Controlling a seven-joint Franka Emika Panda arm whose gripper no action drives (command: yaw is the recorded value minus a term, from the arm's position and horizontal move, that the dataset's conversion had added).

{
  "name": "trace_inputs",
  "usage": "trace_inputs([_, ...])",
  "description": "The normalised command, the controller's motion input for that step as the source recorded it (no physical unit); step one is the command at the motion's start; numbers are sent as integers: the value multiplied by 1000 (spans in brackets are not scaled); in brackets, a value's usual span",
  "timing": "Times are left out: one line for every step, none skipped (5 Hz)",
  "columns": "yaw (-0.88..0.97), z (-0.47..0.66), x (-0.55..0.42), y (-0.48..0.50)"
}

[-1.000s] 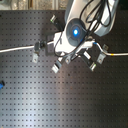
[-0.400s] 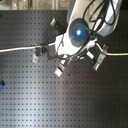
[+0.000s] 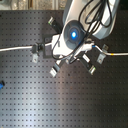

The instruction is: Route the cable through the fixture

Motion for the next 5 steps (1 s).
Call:
trace_inputs([0,416,-12,80])
trace_inputs([0,13,0,4])
trace_inputs([131,204,90,60])
trace_inputs([154,553,48,46])
trace_inputs([120,298,24,65])
